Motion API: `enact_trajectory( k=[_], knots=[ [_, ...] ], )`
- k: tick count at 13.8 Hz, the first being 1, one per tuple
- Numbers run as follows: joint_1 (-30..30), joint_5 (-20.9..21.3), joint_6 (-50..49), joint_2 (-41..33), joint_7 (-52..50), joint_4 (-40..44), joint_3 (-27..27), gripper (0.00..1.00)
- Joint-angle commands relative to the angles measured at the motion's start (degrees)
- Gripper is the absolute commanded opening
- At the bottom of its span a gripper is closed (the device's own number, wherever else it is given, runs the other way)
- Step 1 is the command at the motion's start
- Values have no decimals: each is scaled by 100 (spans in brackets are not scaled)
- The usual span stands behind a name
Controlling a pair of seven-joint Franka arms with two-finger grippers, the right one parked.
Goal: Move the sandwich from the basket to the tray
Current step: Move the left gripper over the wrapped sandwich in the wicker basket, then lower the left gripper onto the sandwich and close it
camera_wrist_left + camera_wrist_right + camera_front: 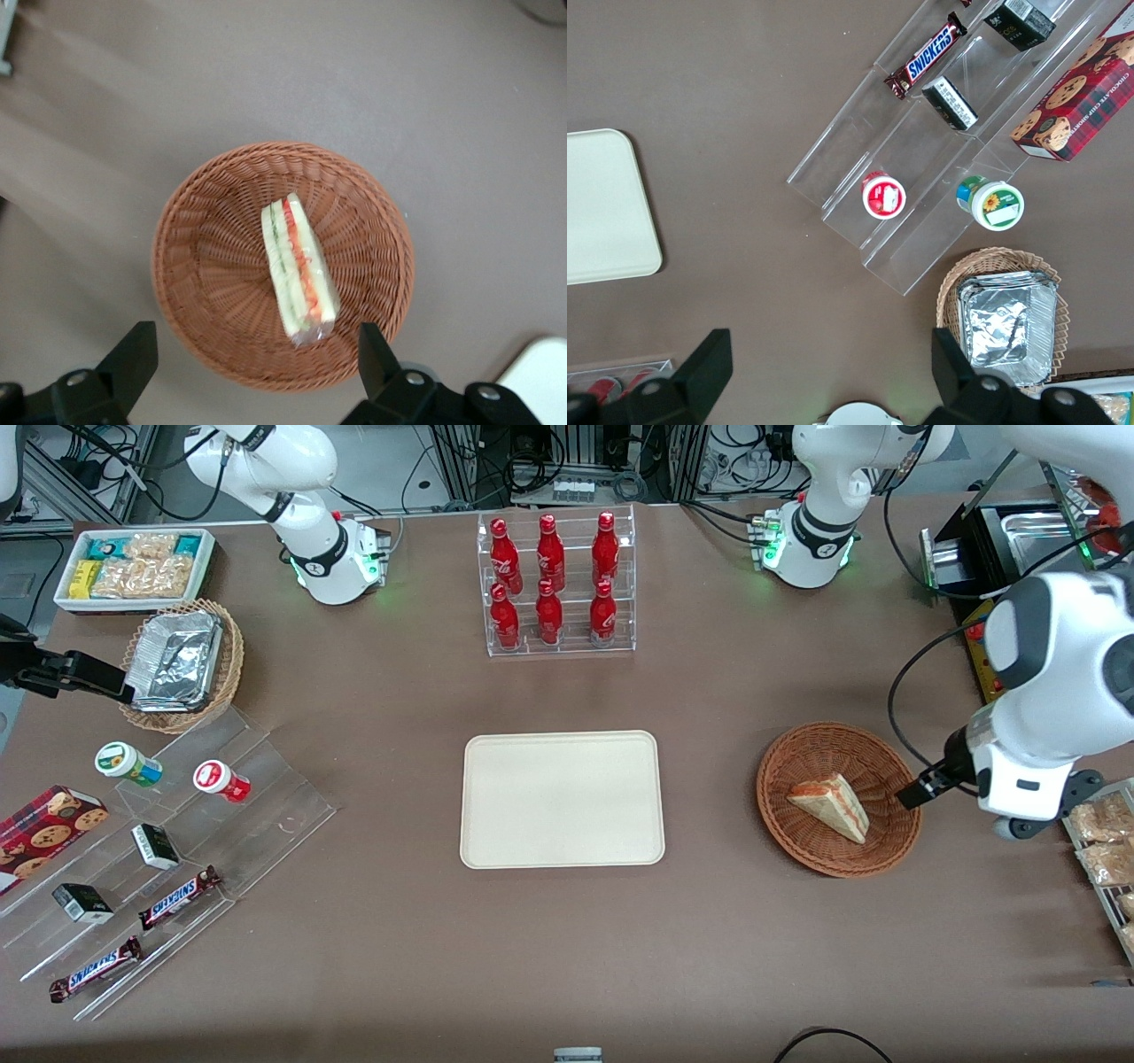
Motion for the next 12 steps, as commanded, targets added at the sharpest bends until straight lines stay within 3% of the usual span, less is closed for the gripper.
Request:
enact_trajectory(
  k=[1, 6, 12],
  knots=[
    [45, -22, 580, -182, -537, -697, -59, 100],
    [-8, -328, 1766, -419, -1109, -1761, -86, 100],
    [-140, -356, 2751, -349, -1408, -2395, -103, 100]
  ],
)
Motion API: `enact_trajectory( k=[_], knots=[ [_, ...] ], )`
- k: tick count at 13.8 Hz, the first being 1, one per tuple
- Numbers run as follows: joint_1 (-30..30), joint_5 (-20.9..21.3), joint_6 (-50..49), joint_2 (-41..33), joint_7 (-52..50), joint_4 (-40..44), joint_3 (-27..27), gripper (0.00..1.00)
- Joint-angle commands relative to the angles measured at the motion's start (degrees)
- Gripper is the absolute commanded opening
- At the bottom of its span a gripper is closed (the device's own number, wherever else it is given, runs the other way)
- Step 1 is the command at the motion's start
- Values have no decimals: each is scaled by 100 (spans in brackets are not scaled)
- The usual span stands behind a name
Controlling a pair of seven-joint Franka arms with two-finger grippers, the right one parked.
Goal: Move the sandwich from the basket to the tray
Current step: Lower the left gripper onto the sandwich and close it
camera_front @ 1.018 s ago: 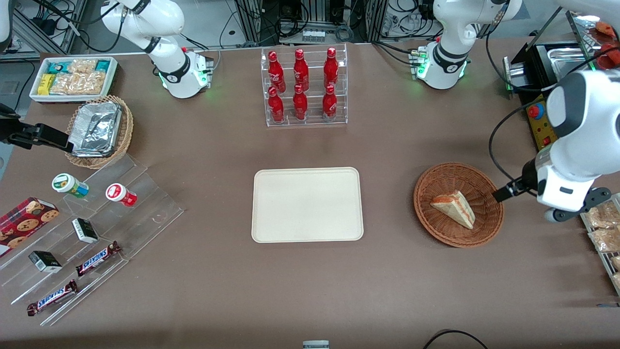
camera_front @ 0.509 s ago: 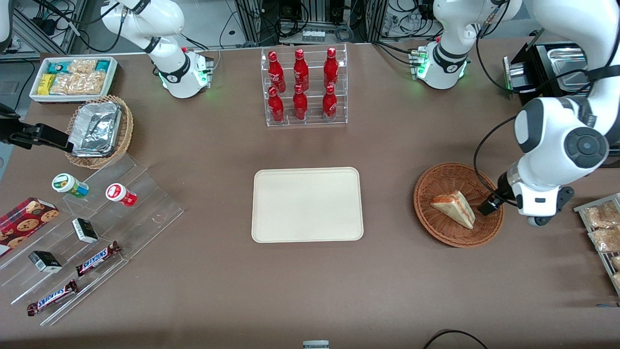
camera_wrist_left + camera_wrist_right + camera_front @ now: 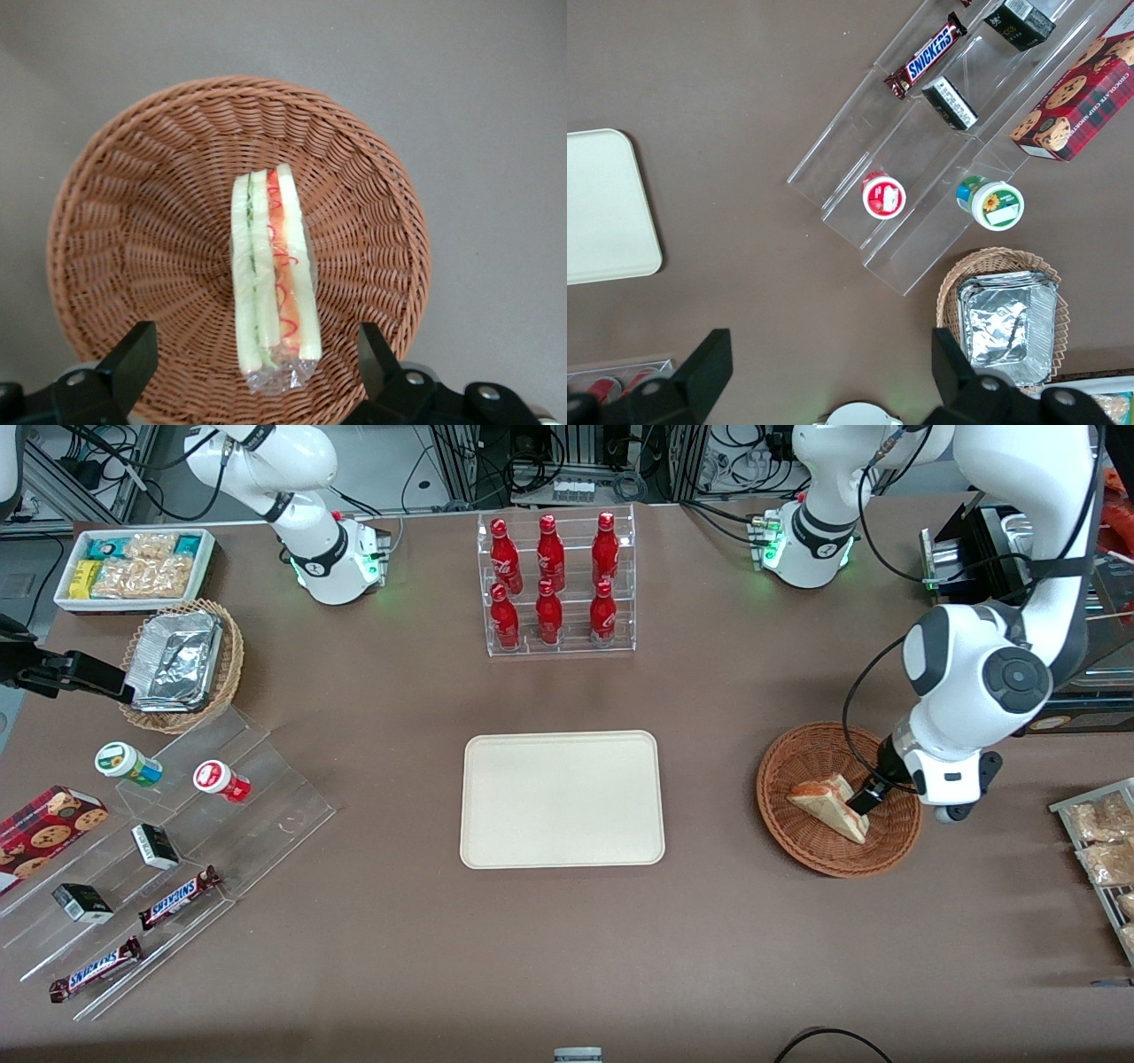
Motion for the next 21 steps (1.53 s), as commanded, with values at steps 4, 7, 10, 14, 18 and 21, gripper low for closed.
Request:
enact_trajectory(
  k=[4, 7, 10, 14, 18, 21],
  knots=[
    [-121, -56, 695, 71, -187, -376, 9, 100],
    [-209, -56, 828, 185, -415, -393, 9, 100],
    [-280, -56, 925, 352, -424, -420, 9, 100],
    [-262, -47, 1390, 659, -424, -411, 27, 100],
    [-253, -47, 1409, 687, -433, -411, 44, 79],
    [-253, -29, 1391, 695, -424, -420, 53, 23]
  ],
)
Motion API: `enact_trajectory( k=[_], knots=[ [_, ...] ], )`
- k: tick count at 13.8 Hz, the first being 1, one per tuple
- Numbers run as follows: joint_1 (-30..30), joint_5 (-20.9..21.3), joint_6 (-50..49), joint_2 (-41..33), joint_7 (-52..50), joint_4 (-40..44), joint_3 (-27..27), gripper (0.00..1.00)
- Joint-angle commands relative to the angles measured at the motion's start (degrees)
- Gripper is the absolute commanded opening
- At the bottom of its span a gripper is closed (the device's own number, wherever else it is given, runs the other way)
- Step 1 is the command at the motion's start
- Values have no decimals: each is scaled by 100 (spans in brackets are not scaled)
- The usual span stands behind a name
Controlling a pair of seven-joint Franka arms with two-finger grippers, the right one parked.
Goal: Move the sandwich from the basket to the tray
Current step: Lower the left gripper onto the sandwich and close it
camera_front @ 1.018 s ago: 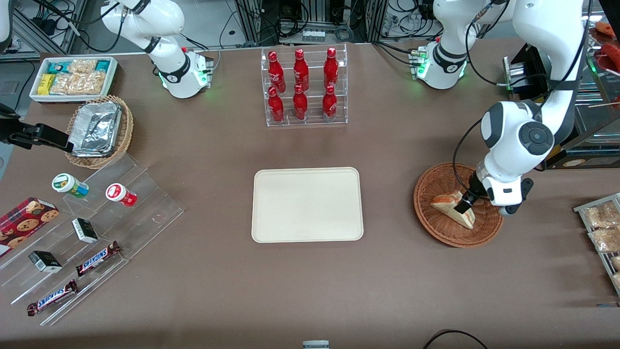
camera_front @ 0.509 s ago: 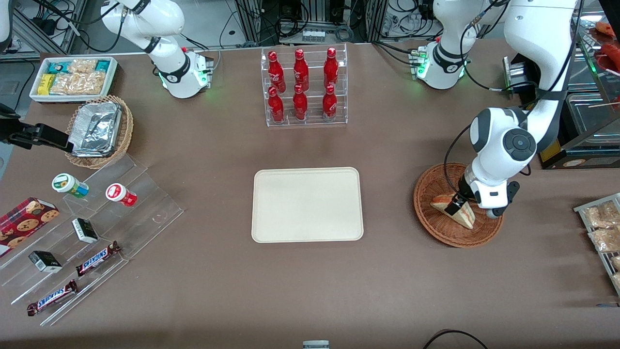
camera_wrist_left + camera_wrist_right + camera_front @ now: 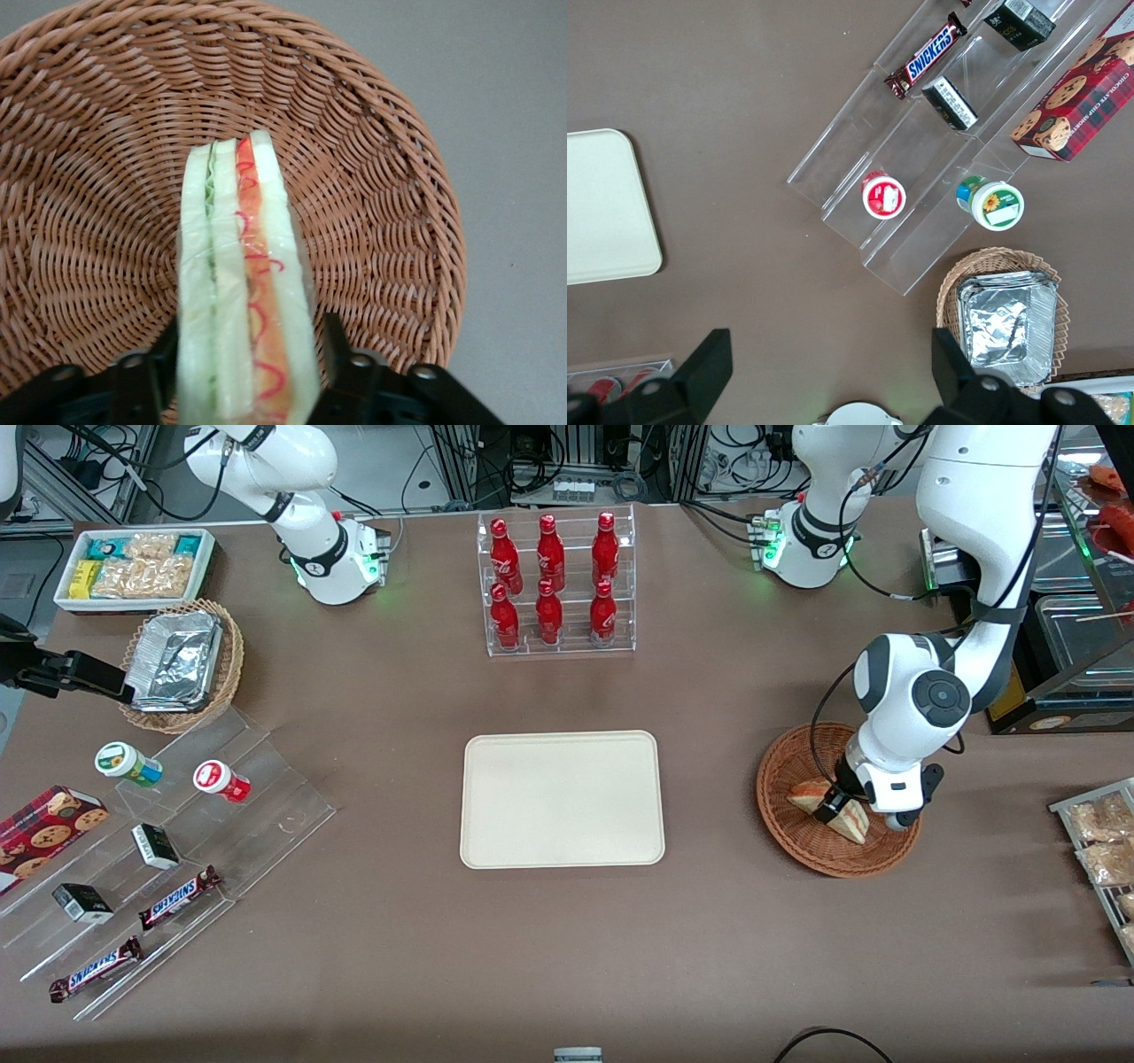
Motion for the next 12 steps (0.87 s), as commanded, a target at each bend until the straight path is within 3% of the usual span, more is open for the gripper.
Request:
enact_trajectory(
  k=[1, 4, 7, 12],
  knots=[
    [-14, -25, 54, -34, -50, -33, 16, 16],
    [-14, 62, -357, -306, -6, 29, 16, 16],
    [-145, 150, -1525, -728, 29, 440, -36, 16],
    [-1322, 177, -3320, -686, 72, 1916, -45, 17]
  ],
)
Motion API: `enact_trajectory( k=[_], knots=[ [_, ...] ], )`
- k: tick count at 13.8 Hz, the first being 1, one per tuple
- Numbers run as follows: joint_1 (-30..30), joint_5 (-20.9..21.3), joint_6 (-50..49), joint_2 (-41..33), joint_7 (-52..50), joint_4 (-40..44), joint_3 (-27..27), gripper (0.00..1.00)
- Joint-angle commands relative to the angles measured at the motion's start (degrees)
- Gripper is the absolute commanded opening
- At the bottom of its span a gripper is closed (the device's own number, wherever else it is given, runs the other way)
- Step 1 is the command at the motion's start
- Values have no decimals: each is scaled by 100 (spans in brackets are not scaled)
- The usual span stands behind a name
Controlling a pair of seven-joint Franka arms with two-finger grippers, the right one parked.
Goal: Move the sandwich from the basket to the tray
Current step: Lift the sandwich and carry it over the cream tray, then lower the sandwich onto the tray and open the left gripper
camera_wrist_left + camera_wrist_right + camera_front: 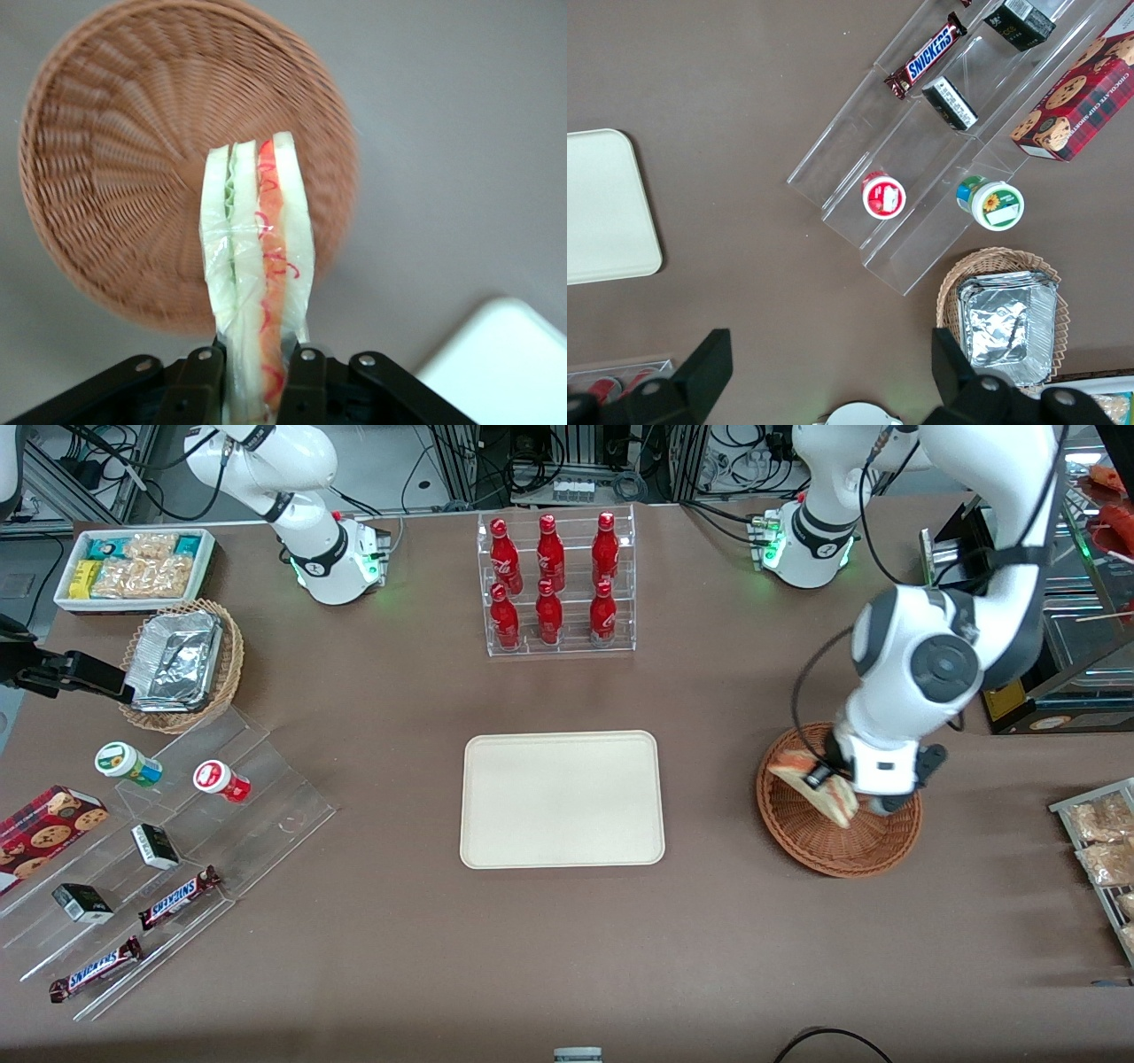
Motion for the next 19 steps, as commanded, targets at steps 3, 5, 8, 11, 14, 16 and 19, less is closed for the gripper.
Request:
enact_trajectory(
  k=[3, 5, 8, 11, 14, 16, 19],
  knots=[
    [-1120, -3, -774, 481, 470, 1193, 4, 19],
    [-1603, -4, -319, 902, 471, 1544, -31, 19],
    [-2140, 5, -167, 1902, 401, 2492, -40, 19],
    [-2510, 49, 51, 2739, 409, 3232, -40, 19],
    [-2739, 67, 772, 3109, 497, 3251, -40, 19],
    [-2915, 84, 1202, 3338, 488, 3252, -31, 20],
    [-2959, 435, 1274, 3558, 559, 3216, -40, 20]
  ],
)
